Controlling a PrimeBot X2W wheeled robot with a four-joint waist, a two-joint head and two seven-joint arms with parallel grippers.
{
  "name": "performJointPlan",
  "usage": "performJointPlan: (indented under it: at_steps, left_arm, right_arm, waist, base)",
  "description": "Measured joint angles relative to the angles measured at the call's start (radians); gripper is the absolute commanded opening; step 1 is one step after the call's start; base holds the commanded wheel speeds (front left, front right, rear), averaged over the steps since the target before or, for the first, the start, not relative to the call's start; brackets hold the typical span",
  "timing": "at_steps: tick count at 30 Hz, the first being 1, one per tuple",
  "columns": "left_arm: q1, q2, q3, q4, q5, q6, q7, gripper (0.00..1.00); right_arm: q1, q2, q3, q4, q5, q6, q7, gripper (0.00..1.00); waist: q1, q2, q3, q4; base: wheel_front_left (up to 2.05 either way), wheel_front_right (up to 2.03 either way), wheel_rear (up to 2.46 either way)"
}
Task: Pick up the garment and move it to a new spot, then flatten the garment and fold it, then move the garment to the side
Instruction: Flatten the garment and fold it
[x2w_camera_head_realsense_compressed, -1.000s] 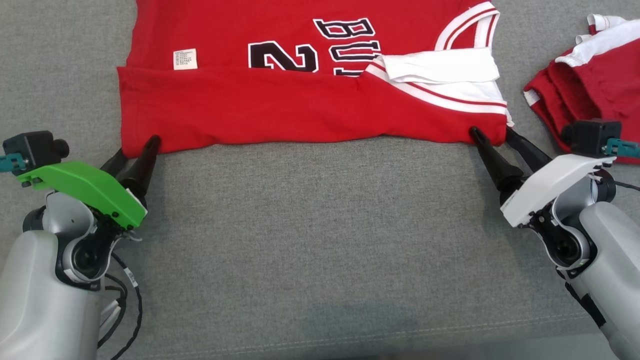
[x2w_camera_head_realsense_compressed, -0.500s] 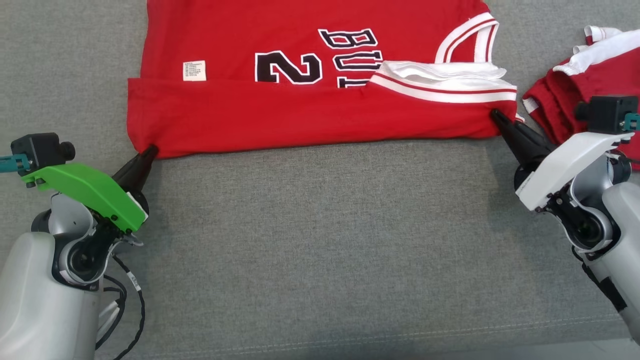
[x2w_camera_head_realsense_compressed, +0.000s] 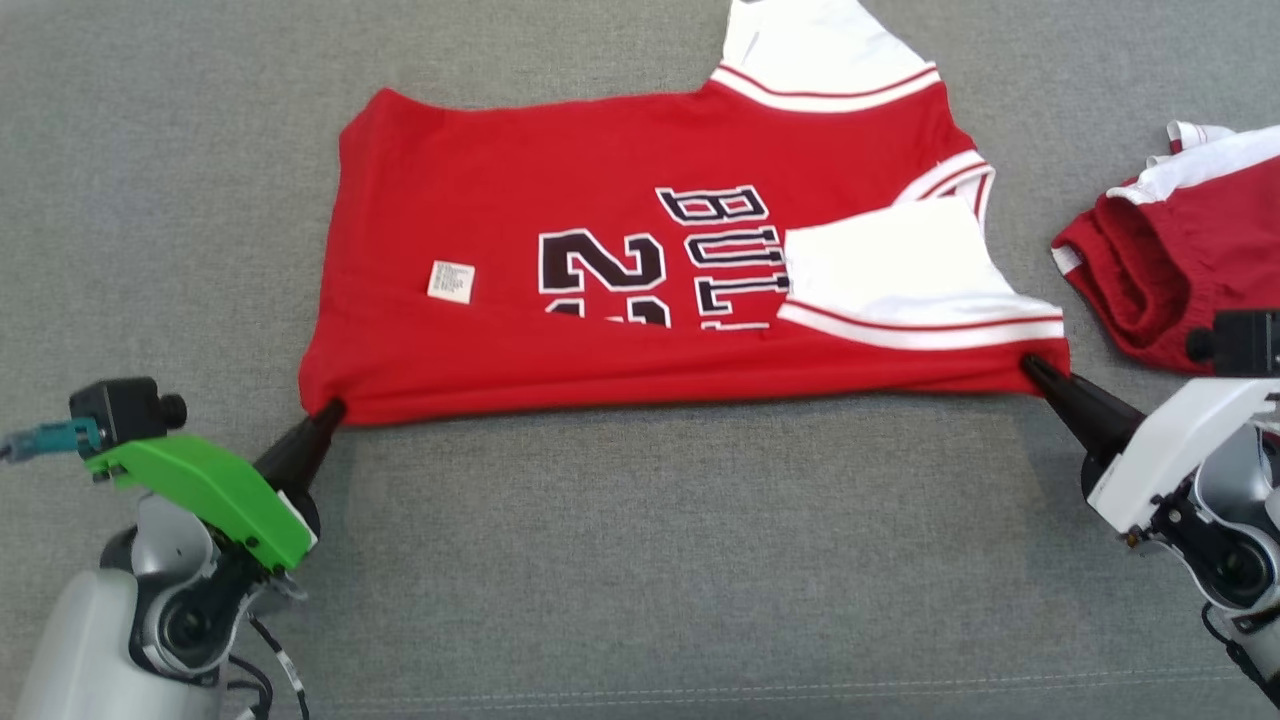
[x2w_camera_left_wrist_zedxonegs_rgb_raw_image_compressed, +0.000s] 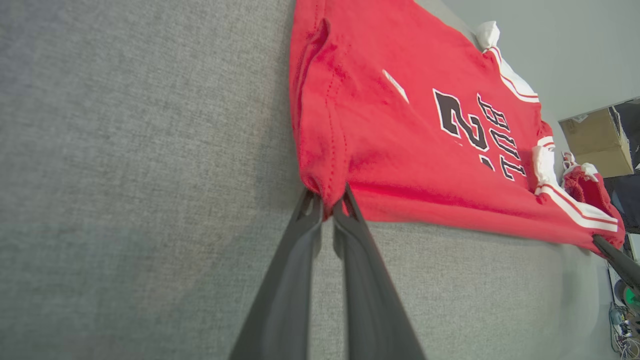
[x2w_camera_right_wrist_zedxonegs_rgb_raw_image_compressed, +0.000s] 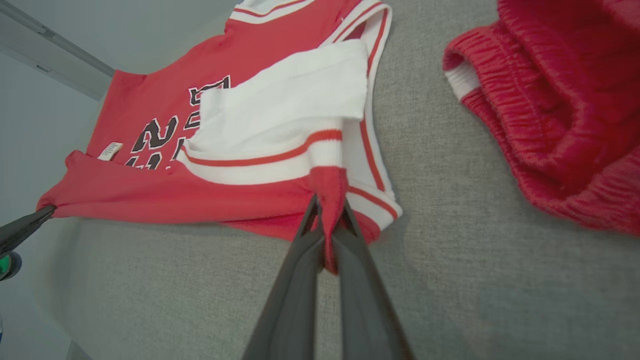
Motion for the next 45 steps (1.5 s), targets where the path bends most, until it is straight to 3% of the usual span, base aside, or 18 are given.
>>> performJointPlan:
  at_steps: [12, 17, 19, 20, 22, 23, 24, 28, 31, 36, 45]
  left_arm:
    - [0.236, -0.102, -0.016, -0.07, -0.059, 0.0, -0.041, 0.0]
    - [0.292, -0.11, -0.026, -0.105, -0.06, -0.001, -0.057, 0.0]
    - [0.299, -0.108, -0.028, -0.113, -0.06, -0.001, -0.058, 0.0]
    - [0.304, -0.106, -0.029, -0.118, -0.06, -0.001, -0.058, 0.15]
    - [0.307, -0.105, -0.033, -0.126, -0.058, -0.001, -0.058, 0.68]
    - [0.307, -0.104, -0.035, -0.128, -0.054, -0.001, -0.058, 0.93]
    - [0.307, -0.101, -0.037, -0.129, -0.045, -0.001, -0.062, 1.0]
    - [0.307, -0.051, -0.049, -0.156, 0.023, 0.005, -0.065, 1.0]
    - [0.304, 0.009, -0.04, -0.201, 0.075, 0.01, -0.067, 1.0]
    - [0.174, 0.09, -0.01, -0.291, 0.164, 0.01, -0.092, 1.0]
    - [-0.077, 0.05, -0.053, -0.248, 0.162, 0.024, -0.031, 1.0]
  right_arm:
    - [0.256, -0.1, -0.051, -0.096, 0.081, -0.077, 0.049, 0.0]
    - [0.318, -0.127, -0.068, -0.156, 0.092, -0.106, 0.052, 0.0]
    - [0.322, -0.138, -0.065, -0.177, 0.086, -0.107, 0.06, 0.27]
    - [0.323, -0.142, -0.061, -0.187, 0.085, -0.107, 0.067, 0.32]
    - [0.325, -0.144, -0.06, -0.208, 0.085, -0.115, 0.069, 0.97]
    - [0.326, -0.148, -0.058, -0.218, 0.085, -0.115, 0.075, 1.0]
    - [0.327, -0.154, -0.056, -0.228, 0.085, -0.117, 0.081, 1.0]
    - [0.327, -0.173, -0.046, -0.293, 0.074, -0.123, 0.106, 1.0]
    - [0.318, -0.23, -0.053, -0.357, 0.032, -0.124, 0.119, 1.0]
    - [0.152, -0.283, -0.129, -0.449, -0.033, -0.142, 0.113, 1.0]
    - [-0.155, -0.248, -0.162, -0.416, -0.092, -0.168, 0.145, 1.0]
  waist:
    - [0.0, 0.0, -0.047, 0.052]
    - [0.0, 0.0, -0.054, 0.08]
    - [0.0, 0.0, -0.056, 0.088]
    - [0.0, 0.0, -0.056, 0.09]
    - [0.0, 0.0, -0.056, 0.092]
    - [0.0, 0.0, -0.055, 0.093]
    - [0.0, 0.0, -0.054, 0.094]
    - [0.0, 0.0, -0.041, 0.09]
    - [0.0, 0.0, -0.024, 0.083]
    - [0.0, 0.0, 0.02, 0.068]
    - [0.0, 0.0, 0.129, 0.053]
  base:
    - [0.0, 0.0, 0.0]
    - [0.0, 0.0, 0.0]
    - [0.0, 0.0, 0.0]
    - [0.0, 0.0, 0.0]
    - [0.0, 0.0, 0.0]
    - [0.0, 0.0, 0.0]
    - [0.0, 0.0, 0.0]
    - [0.0, 0.0, 0.0]
    - [0.0, 0.0, 0.0]
    - [0.0, 0.0, 0.0]
    - [0.0, 0.0, 0.0]
